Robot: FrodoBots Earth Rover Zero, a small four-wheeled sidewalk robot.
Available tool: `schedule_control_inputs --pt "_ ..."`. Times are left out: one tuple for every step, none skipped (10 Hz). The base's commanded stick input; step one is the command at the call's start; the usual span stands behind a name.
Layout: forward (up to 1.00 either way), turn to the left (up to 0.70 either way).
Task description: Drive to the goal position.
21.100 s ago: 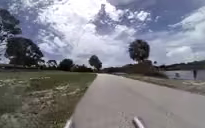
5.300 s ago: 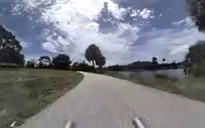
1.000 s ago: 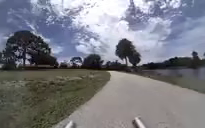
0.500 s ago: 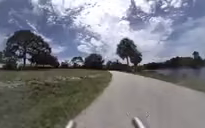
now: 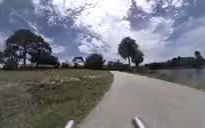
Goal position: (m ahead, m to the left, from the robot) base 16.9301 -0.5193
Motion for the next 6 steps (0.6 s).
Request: schedule_control_inputs --pt "0.85 0.0" --pt "0.85 -0.06" --pt "0.85 -0.14" --pt "0.85 -0.22" --pt "0.85 -0.24" --pt "0.85 0.0"
